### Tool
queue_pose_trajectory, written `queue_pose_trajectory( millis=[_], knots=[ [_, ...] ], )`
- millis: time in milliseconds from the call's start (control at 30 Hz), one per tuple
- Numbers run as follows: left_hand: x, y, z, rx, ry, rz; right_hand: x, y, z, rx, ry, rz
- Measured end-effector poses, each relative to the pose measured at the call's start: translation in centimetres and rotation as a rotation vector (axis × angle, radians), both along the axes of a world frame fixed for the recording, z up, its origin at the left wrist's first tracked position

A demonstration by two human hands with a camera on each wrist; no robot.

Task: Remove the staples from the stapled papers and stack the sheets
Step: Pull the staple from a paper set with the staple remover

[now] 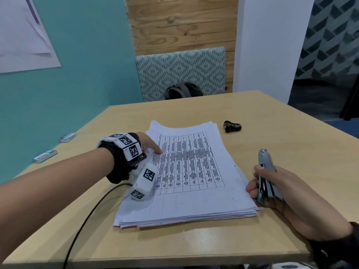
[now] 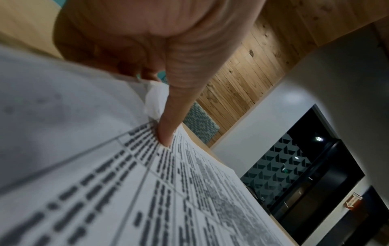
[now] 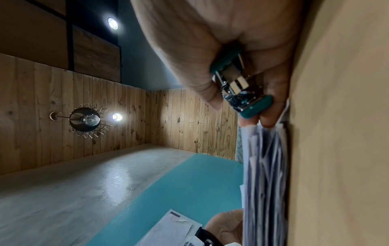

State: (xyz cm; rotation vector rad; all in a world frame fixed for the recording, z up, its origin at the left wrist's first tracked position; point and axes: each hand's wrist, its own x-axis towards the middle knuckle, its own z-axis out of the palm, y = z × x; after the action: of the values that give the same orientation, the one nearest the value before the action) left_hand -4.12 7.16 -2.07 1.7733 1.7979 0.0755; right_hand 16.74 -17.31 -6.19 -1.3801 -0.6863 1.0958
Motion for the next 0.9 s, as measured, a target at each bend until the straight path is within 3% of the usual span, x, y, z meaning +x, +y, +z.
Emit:
queue_pose_trajectory(
  millis=[200,333,433,600,667,733,800,900],
  knots=[
    [-0.6,0.3,-0.1,-0.003,-0.060,0.004,0.0,0.1,-0.1,-0.008,-0.022,-0.010],
    [-1.1,0.9,-0.3,-0.099,-0.287,0.054,0.0,0.1,-0.1,-0.008,-0.037,-0.015],
    [-0.9,0.2,-0.2,-0.158,-0.419,-0.002,0.0,0.1,-0.1,-0.022,-0.037,-0.028],
    [-1.7,-0.6,0.6,-0.133,-0.732,-0.035,-0.5,0.0,0.4,-0.052,-0.056,-0.026],
    [-2.1,-1.1,1.6,-0.082,-0.869,-0.097,-0.7,-0.3,0.8,-0.051,-0.114,-0.020],
    [-2.7,-1.6,3.0,0.067,-0.983,-0.156,-0.7,-0.4,1.9,0.019,-0.299,-0.066],
    [-3.3,-2.7,5.1,0.212,-1.066,-0.242,-1.0,0.0,4.3,0.148,-0.517,-0.140],
    [-3.5,-4.8,8.8,0.397,-1.162,-0.374,-1.8,2.4,9.3,0.347,-0.656,-0.223]
  ],
)
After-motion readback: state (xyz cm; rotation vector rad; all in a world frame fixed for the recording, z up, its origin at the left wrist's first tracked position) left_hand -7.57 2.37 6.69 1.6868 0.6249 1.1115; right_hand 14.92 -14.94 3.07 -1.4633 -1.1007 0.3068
